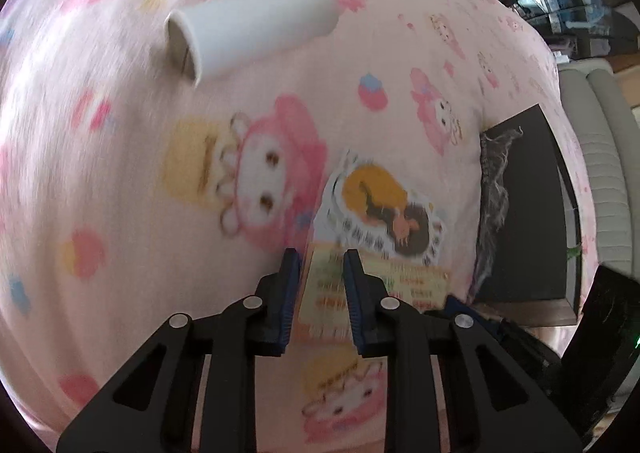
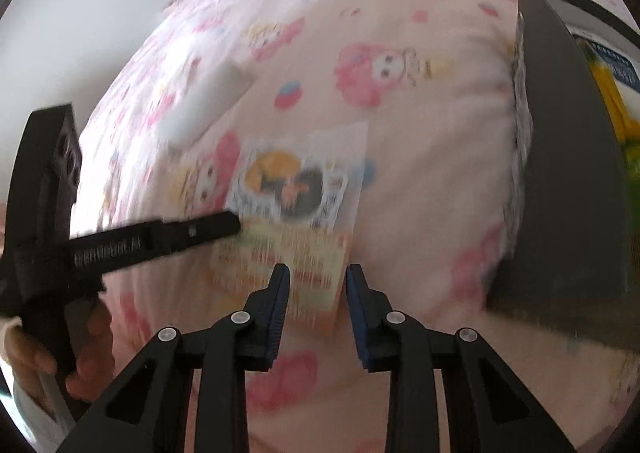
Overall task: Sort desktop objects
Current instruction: 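Lower the left gripper onto the sticker sheet and orange card and grasp, then lift the sticker sheet with the left gripper and carry it over the box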
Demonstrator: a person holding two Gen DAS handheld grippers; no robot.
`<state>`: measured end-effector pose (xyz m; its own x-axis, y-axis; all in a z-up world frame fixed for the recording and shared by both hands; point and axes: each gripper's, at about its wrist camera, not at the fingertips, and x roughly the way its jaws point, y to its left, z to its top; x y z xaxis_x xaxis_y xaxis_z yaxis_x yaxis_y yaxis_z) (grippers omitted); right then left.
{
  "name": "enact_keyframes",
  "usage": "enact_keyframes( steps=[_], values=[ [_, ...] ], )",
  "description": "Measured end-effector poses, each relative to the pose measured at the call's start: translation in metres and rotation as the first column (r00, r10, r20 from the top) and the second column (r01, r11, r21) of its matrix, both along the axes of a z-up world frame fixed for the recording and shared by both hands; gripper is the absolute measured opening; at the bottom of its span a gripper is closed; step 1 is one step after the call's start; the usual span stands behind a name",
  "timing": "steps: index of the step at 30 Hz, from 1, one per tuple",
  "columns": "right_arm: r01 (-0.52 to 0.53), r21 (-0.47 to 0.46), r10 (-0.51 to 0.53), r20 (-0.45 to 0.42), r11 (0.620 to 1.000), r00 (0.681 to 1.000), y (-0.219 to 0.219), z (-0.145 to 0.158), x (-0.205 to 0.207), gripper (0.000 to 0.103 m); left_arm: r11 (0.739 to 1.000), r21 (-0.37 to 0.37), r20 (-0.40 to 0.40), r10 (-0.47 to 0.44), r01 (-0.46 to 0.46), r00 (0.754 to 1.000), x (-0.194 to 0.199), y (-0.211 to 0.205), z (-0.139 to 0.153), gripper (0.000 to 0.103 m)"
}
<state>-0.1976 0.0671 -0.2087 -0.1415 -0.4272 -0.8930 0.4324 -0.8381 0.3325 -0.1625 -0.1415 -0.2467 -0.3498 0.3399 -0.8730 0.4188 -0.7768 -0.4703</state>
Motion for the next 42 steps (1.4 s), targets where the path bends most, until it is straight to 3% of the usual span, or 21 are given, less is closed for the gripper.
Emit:
enact_keyframes(
  steps=[4, 8, 13, 18, 22, 25, 29, 35, 40, 42],
  values=[
    [0.031, 0.011, -0.031, -0.022, 0.999, 0.999, 0.007, -0.005, 0.001, 0.026, 1.000, -0.018, -0.016, 0.019, -0.019, 1.000, -0.004, -0.002, 0.003, 0.022],
    [0.092, -0.088, -0.095, -0.029, 0.992, 0.995, 0.011, -0.005, -0.019, 0.028, 0.999, -0.047, -0.020, 0.021, -0.022, 1.000, -0.010, 0.001, 0.002, 0.022],
    [0.069, -0.135, -0.071, -0.009, 0.988, 0.997, 0.009, -0.015, -0.022, 0.029, 0.998, -0.061, -0.015, -0.005, 0.004, 1.000, -0.019, 0.010, -0.004, 0.027],
    [0.008, -0.104, -0.013, -0.046, 0.995, 0.999, 0.007, 0.001, -0.004, 0.024, 0.998, 0.060, -0.031, -0.028, 0.030, 0.999, -0.007, 0.011, 0.000, 0.032],
    [-0.078, -0.118, 0.074, -0.037, 0.990, 0.997, 0.010, 0.014, 0.014, 0.025, 0.995, 0.100, -0.047, 0.000, 0.005, 0.999, 0.010, 0.008, 0.008, 0.032],
    [-0.104, -0.067, 0.102, -0.030, 0.992, 0.994, 0.014, 0.010, 0.028, 0.025, 0.997, 0.074, -0.027, 0.019, -0.017, 0.999, 0.020, 0.009, 0.004, 0.032],
    [-0.010, -0.024, 0.010, -0.008, 1.000, 1.000, 0.023, -0.006, 0.013, 0.025, 0.998, -0.028, -0.018, 0.055, -0.056, 0.998, 0.016, 0.007, 0.006, 0.032],
    [0.058, -0.100, -0.059, -0.008, 0.993, 0.998, 0.029, -0.009, 0.001, 0.026, 0.999, -0.020, 0.000, 0.028, -0.028, 1.000, 0.009, 0.014, -0.005, 0.032],
    [0.043, -0.133, -0.036, 0.048, 0.990, 0.998, 0.020, -0.022, 0.005, 0.026, 0.999, -0.040, -0.010, -0.018, 0.017, 1.000, 0.006, 0.027, -0.004, 0.039],
    [0.038, -0.123, -0.036, 0.021, 0.992, 0.999, 0.019, -0.017, 0.010, 0.026, 0.998, -0.060, -0.015, -0.031, 0.030, 0.999, 0.007, 0.031, -0.002, 0.039]
  ],
)
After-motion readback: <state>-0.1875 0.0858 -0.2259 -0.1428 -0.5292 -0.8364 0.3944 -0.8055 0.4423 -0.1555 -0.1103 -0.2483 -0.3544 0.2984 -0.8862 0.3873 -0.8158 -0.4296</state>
